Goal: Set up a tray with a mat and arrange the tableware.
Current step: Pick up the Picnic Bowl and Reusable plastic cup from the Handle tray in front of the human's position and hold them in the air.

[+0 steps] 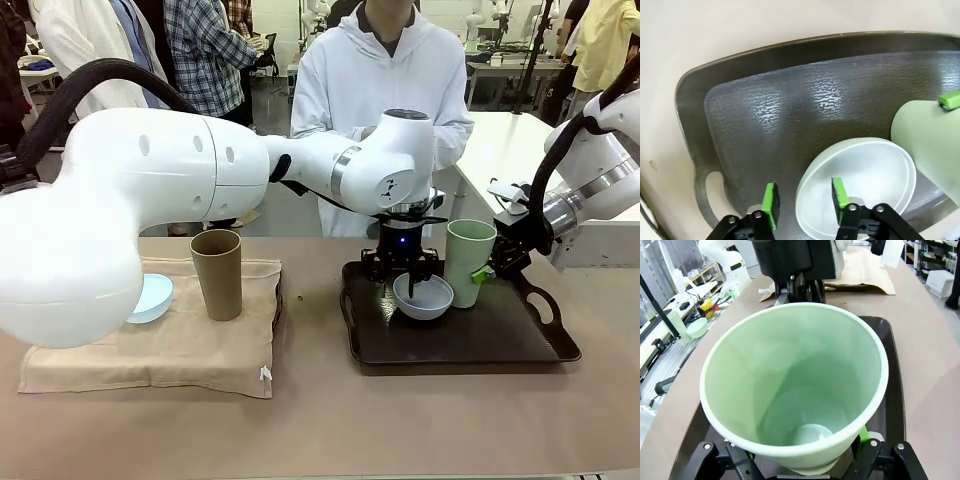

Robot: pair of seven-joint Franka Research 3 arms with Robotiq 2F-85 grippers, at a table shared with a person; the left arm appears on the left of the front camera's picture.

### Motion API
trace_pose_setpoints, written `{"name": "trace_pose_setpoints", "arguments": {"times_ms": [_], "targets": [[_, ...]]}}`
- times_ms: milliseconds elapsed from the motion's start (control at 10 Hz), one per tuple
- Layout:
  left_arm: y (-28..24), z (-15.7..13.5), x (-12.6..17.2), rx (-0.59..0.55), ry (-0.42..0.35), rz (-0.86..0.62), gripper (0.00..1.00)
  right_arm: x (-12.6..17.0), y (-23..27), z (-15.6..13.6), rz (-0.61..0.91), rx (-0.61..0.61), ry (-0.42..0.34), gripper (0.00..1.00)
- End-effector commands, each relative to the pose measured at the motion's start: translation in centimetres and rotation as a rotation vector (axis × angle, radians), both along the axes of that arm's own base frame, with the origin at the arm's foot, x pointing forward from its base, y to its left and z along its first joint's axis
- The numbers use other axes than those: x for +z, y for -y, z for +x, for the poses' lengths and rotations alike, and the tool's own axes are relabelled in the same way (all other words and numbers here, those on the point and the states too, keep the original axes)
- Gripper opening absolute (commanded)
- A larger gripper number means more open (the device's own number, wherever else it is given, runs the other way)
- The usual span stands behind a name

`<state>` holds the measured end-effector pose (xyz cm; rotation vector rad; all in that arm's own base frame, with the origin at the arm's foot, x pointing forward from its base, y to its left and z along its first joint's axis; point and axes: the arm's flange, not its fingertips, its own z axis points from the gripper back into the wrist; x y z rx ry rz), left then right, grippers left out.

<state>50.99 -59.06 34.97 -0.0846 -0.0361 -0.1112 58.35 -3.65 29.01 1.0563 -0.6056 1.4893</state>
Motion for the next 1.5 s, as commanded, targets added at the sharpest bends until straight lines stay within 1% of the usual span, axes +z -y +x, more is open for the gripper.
{"name": "trace_pose_setpoints", "arguments": {"times_ms": [0, 200, 300, 400, 500, 600, 700, 800, 1000, 1100, 1200, 1400], "targets": [[1.2, 0.6, 0.7, 0.013, 0.017, 0.014, 0.0, -0.3, -0.1, 0.5, -0.014, 0.029, 0.0, 0.0], [1.3, 0.5, 0.8, 0.018, 0.016, 0.022, 0.01, -0.4, 0.0, 0.4, -0.017, 0.027, -0.001, 0.0], [1.3, 0.5, 0.8, 0.018, 0.016, 0.027, 0.0, -0.4, 0.0, 0.4, -0.02, 0.024, 0.001, 0.26], [1.2, 0.4, 0.8, 0.015, 0.014, 0.049, 0.0, -0.3, 0.1, 0.5, -0.029, 0.009, -0.003, 0.26], [1.0, 0.3, 1.1, 0.017, 0.011, 0.062, 0.0, -0.1, 0.4, 0.5, -0.028, -0.001, -0.002, 0.0], [0.4, 0.0, 1.5, 0.016, -0.011, 0.109, 0.0, 0.3, 0.9, 0.4, -0.054, -0.05, -0.017, 0.26], [-0.4, -0.4, 2.4, 0.003, -0.037, 0.143, 0.0, 1.3, 1.4, -0.2, -0.06, -0.053, -0.041, 0.0], [-1.5, -0.9, 3.7, 0.004, -0.052, 0.152, 0.0, 2.8, 2.3, -1.2, -0.058, -0.058, -0.045, 0.0], [-4.0, -2.3, 7.6, -0.004, -0.083, 0.087, 0.0, 6.1, 3.7, -4.5, -0.069, -0.051, -0.028, 0.0], [-5.0, -2.9, 9.6, -0.006, -0.082, 0.053, 0.0, 7.6, 4.2, -6.0, -0.08, -0.053, -0.033, 0.0], [-5.9, -3.5, 11.5, -0.002, -0.063, 0.035, 0.0, 9.1, 4.5, -7.5, -0.089, -0.052, -0.023, 0.0], [-6.8, -5.2, 14.7, 0.006, -0.055, -0.009, 0.0, 11.0, 4.7, -10.6, -0.066, -0.049, -0.006, 0.0]]}}
